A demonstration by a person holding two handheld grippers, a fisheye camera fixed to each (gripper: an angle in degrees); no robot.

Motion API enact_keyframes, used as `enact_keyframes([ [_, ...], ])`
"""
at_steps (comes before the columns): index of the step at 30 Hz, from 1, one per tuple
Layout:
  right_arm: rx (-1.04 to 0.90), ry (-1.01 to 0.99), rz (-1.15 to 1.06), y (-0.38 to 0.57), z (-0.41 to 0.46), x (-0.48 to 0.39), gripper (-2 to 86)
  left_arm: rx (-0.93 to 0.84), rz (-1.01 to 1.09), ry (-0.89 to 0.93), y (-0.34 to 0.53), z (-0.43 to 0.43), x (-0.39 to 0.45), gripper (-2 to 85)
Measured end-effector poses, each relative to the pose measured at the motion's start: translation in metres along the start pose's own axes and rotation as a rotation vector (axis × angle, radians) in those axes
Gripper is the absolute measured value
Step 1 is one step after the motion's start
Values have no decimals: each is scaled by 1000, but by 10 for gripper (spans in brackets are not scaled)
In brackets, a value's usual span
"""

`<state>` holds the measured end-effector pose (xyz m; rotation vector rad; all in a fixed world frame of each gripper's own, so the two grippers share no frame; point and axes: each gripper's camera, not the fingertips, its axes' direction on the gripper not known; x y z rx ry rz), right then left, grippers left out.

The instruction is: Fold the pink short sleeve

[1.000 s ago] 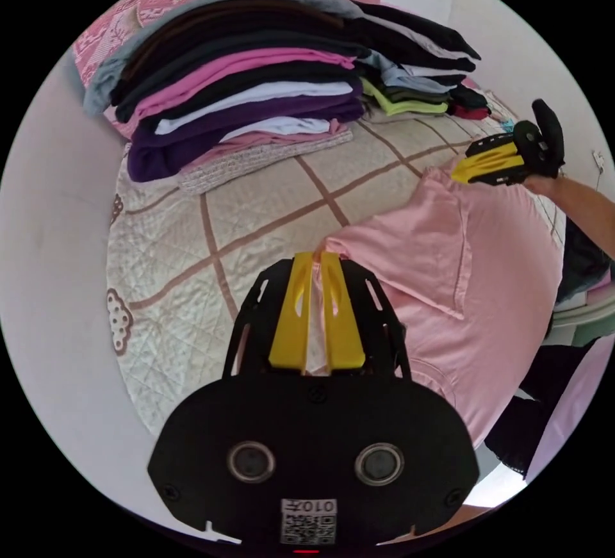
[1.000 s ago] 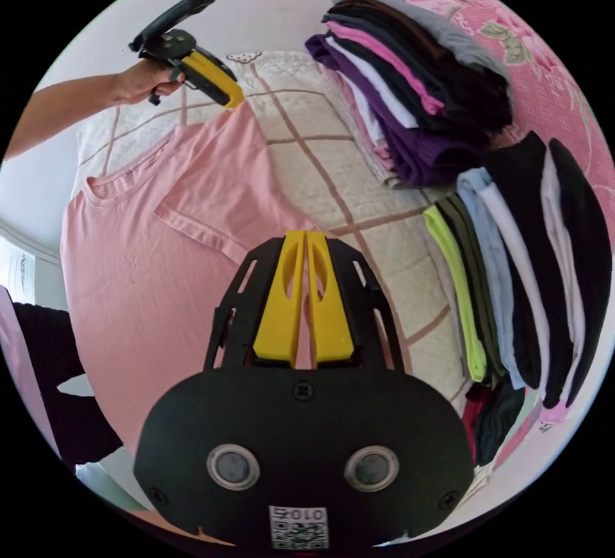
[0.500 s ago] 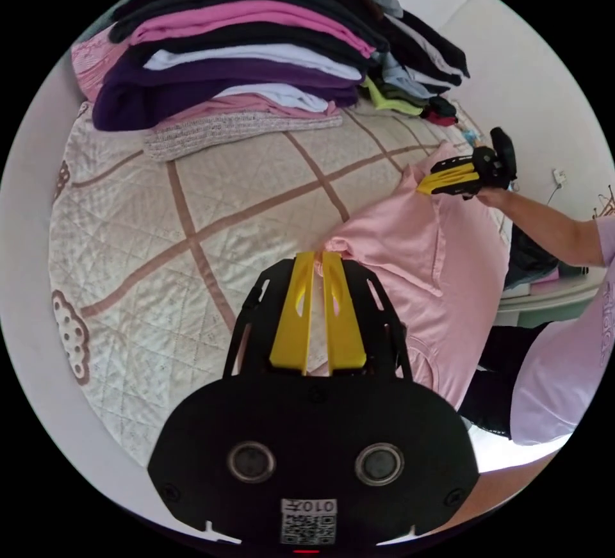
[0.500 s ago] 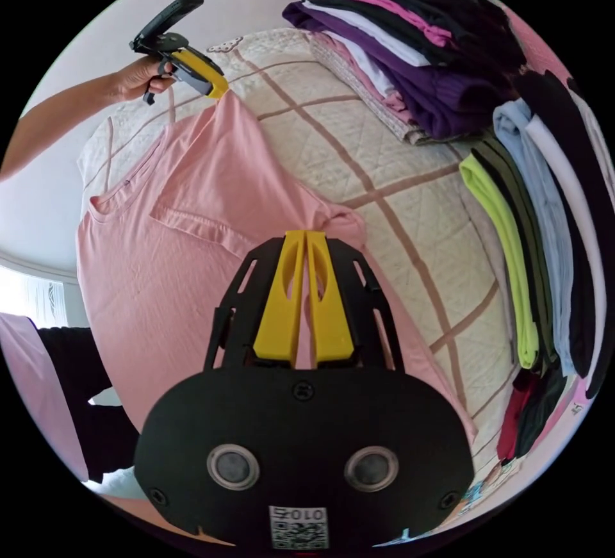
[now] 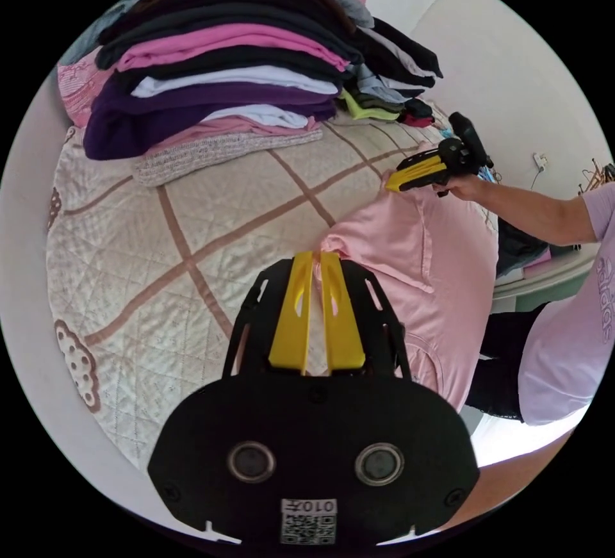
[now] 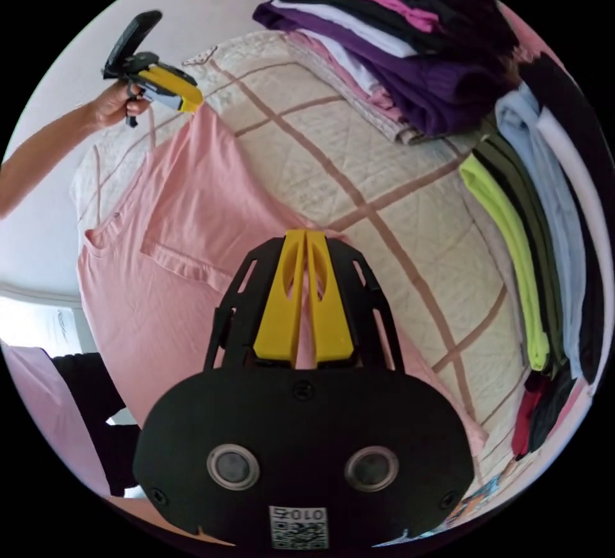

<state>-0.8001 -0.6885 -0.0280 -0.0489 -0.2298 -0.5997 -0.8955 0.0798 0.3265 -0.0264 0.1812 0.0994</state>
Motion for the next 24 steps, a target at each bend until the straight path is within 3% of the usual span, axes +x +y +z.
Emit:
enact_keyframes([
  [6,19,-2,4,15,13,5,22,-107,30,-37,24,11,-9,-1],
  [11,21,-48,24,22,26,13,19,53,72,-31,51,0,22,-2],
  [15,23,-70,39,29,31,16,21,79,144,-21,59,19,69,-3],
  [20,80,4,50,44,11,8,23,-100,33,-62,86,78,88,-3],
  [24,131,58,49,77,-13,-4,23,44,-79,-45,123,67,93,-2],
])
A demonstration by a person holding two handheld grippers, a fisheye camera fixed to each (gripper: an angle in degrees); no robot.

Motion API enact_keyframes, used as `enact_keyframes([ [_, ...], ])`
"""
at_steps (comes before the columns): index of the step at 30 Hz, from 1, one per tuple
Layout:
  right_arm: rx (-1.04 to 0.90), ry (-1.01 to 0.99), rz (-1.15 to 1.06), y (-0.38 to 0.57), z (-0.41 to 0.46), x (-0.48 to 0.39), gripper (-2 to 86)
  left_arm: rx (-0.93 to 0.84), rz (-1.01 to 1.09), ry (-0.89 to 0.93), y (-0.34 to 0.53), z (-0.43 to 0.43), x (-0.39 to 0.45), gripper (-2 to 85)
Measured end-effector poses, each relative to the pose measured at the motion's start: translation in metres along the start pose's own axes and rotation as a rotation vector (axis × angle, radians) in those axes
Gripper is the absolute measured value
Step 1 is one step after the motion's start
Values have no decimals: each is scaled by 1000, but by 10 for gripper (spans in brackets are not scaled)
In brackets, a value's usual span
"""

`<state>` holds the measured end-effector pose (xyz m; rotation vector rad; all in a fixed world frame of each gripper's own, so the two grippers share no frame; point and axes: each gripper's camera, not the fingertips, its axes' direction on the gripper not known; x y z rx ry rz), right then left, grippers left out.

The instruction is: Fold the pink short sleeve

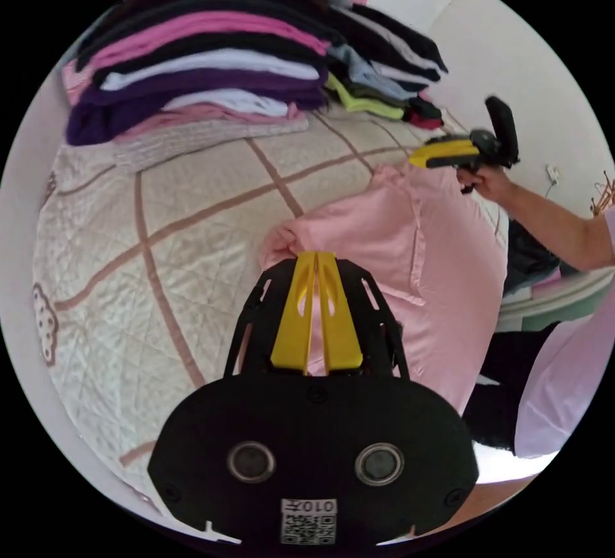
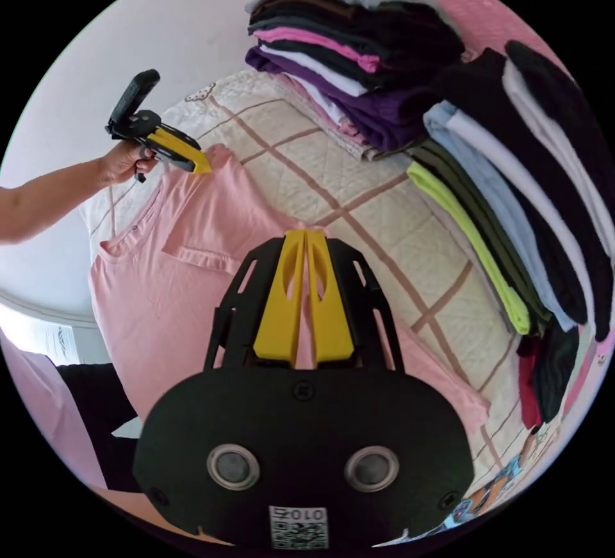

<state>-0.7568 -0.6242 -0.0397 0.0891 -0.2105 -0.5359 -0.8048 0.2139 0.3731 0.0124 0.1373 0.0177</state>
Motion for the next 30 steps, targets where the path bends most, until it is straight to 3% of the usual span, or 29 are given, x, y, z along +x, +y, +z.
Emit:
enact_keyframes([
  [4,106,-39,15,54,-38,-22,22,301,-94,-94,66,-57,38,-2],
  [7,143,-105,-14,91,-53,-49,20,376,-184,-206,126,-83,87,-2],
  [14,21,-245,-259,145,-48,-115,26,330,-403,-348,258,-79,241,-1],
  [20,156,-272,-424,178,-92,-143,62,347,-688,-439,350,-56,356,8],
  [24,216,-328,-523,205,-97,-163,94,383,-830,-361,399,-41,382,36],
  [30,84,-389,-612,239,-73,-221,118,332,-869,-318,457,-10,365,81],
])
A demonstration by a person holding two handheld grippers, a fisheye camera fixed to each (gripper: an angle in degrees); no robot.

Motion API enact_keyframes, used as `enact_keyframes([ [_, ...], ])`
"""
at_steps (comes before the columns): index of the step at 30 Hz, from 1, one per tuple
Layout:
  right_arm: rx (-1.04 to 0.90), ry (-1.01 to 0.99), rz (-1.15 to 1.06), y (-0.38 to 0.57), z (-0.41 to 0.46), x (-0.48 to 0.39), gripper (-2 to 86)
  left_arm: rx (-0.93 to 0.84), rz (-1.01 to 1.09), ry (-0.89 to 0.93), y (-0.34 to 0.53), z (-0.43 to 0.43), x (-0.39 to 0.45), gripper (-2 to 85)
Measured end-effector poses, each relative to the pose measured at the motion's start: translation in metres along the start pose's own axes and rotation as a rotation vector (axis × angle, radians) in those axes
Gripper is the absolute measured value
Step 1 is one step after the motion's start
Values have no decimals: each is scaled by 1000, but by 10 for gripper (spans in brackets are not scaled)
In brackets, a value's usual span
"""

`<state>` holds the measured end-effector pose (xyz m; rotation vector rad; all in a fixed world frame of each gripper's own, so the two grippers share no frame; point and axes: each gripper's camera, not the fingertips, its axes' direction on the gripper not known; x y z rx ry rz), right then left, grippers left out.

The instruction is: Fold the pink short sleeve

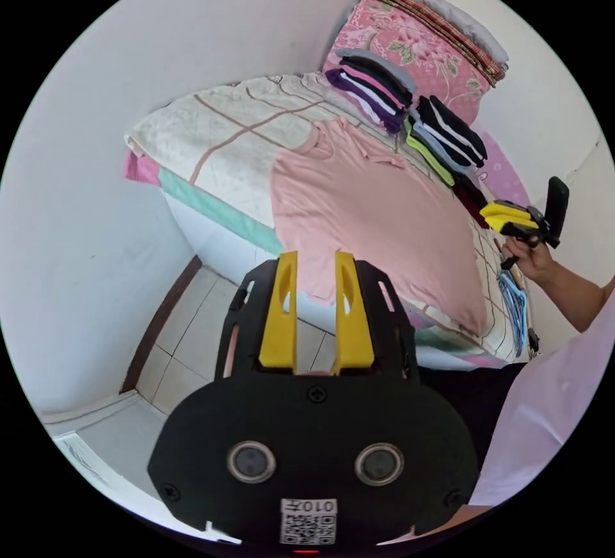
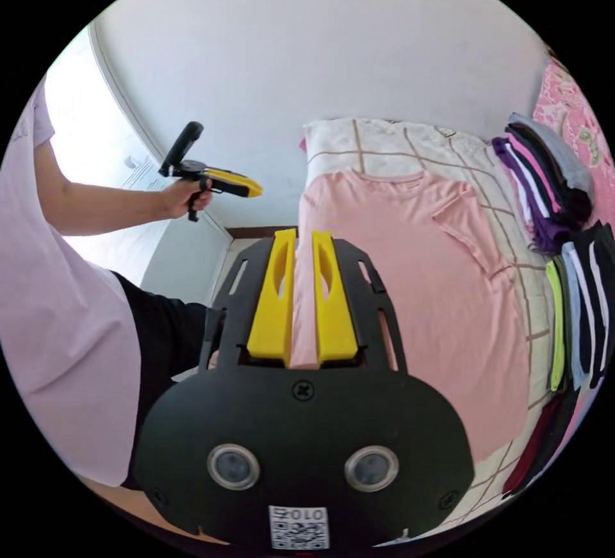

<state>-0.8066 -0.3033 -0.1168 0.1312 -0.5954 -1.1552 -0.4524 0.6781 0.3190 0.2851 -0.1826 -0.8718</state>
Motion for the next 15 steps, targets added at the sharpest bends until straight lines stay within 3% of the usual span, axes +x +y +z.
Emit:
enact_keyframes([
  [8,-98,-62,-27,-33,75,-73,139,-223,205,174,-11,86,-64,102],
  [15,-94,-21,63,-41,90,-84,149,-400,461,314,-29,149,-72,108],
])
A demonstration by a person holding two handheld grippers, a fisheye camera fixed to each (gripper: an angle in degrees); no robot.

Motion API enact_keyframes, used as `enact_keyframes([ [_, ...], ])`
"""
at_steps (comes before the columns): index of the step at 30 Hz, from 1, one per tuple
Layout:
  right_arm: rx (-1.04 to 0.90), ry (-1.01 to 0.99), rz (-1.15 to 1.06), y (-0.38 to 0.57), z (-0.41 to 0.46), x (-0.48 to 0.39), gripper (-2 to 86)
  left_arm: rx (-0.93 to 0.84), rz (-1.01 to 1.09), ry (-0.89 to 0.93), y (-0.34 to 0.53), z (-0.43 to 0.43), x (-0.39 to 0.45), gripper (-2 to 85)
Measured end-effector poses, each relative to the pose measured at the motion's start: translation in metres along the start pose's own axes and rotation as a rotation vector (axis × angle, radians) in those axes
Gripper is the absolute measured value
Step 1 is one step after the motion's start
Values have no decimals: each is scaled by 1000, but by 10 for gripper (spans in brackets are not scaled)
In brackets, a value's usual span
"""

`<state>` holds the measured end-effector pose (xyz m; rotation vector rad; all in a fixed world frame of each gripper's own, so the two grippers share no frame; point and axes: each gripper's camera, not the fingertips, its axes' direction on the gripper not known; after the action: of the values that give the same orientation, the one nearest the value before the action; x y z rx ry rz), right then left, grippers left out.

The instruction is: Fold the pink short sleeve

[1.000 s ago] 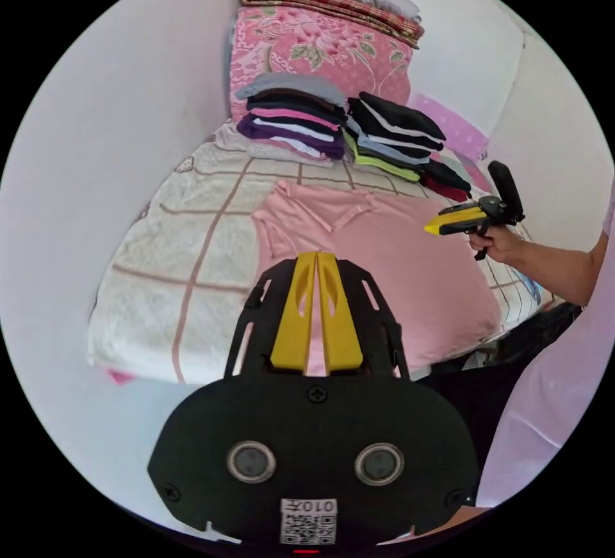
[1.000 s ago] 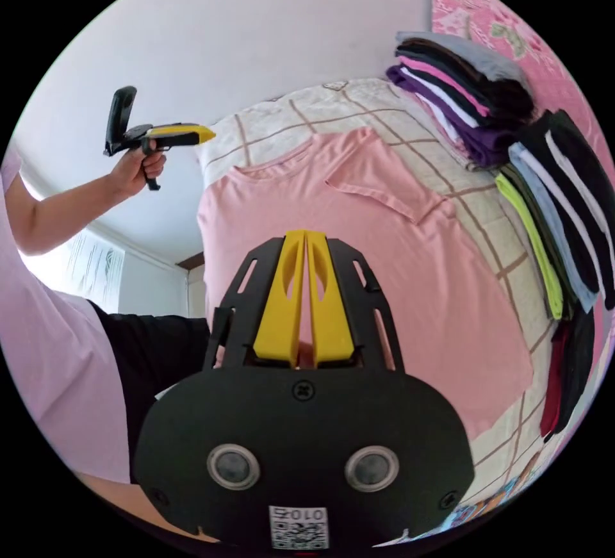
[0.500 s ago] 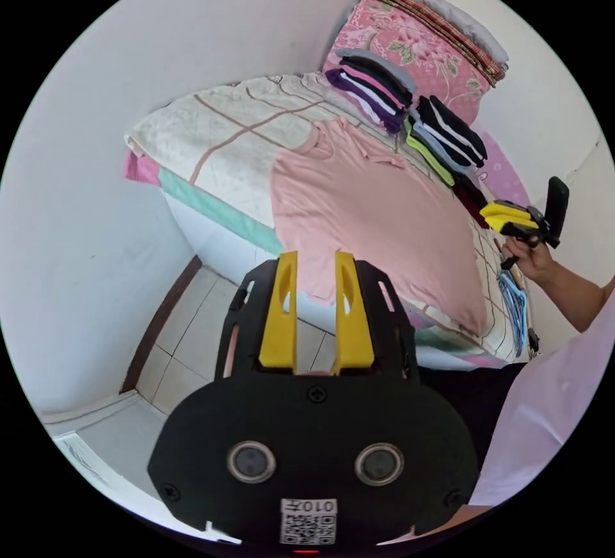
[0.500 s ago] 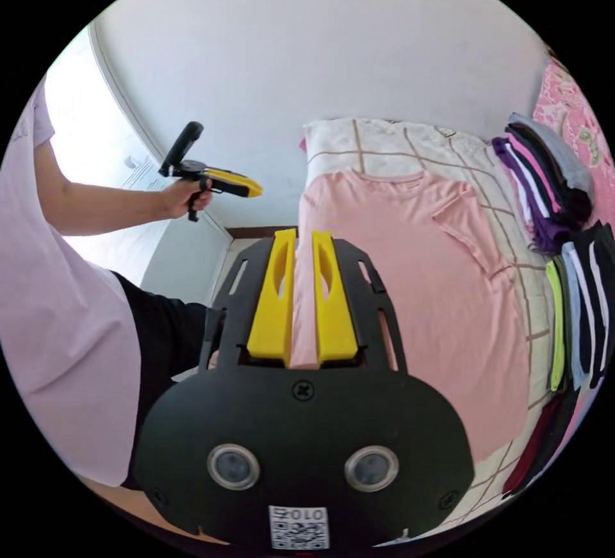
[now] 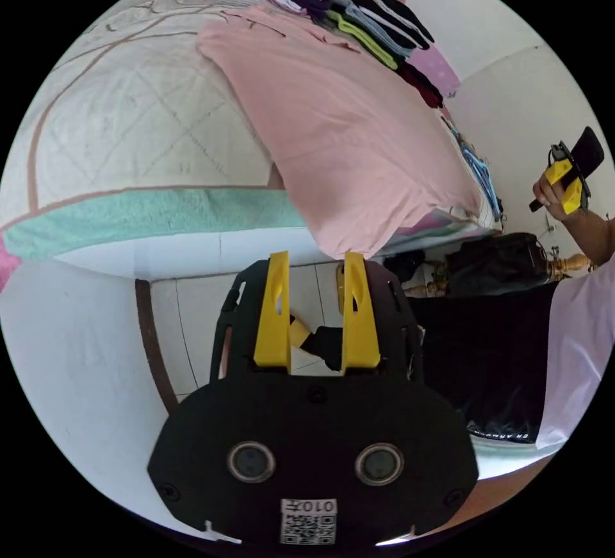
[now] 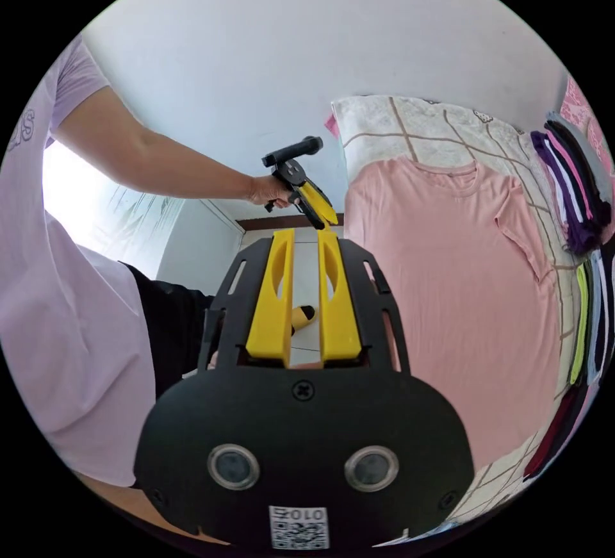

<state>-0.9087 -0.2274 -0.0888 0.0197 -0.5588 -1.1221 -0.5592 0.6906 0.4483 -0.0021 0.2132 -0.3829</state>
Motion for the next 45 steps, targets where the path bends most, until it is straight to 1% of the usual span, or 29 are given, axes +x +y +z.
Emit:
enact_keyframes([
  [4,-18,54,49,5,5,-4,153,15,46,18,-17,22,-5,96],
  [6,-33,73,77,8,6,-6,155,27,45,59,-24,32,-4,84],
  [12,-31,78,160,19,14,-13,158,13,55,135,-33,41,15,25],
  [18,-8,89,158,15,18,-17,161,-41,10,319,-34,-6,39,9],
  [21,29,119,165,14,10,-17,162,-54,-48,410,-56,-36,47,10],
  [22,42,133,173,15,7,-16,162,-54,-57,468,-73,-48,51,12],
  [24,60,164,183,18,1,-14,162,-47,-72,490,-105,-67,60,17],
  [26,77,203,206,23,-4,-9,163,-32,-165,419,-157,-85,66,29],
  [28,90,222,238,29,-7,-3,163,-4,-195,350,-195,-89,68,46],
  [29,99,232,265,33,-9,1,163,-63,-200,277,-219,-82,68,59],
  [31,113,246,304,38,-13,6,163,-127,-201,282,-244,-68,66,74],
  [33,121,257,333,44,-14,10,163,-109,-179,295,-256,-67,69,83],
  [36,95,266,369,53,-3,18,163,-32,-20,148,-260,-87,93,93],
  [37,89,251,385,55,4,22,162,-50,45,64,-260,-90,103,96],
  [38,86,227,406,56,12,29,162,-112,103,-23,-259,-89,111,99],
  [41,58,166,479,59,37,48,162,-248,182,-184,-259,-78,118,105],
  [45,26,95,608,65,63,74,161,-295,172,-249,-263,-71,115,103],
])
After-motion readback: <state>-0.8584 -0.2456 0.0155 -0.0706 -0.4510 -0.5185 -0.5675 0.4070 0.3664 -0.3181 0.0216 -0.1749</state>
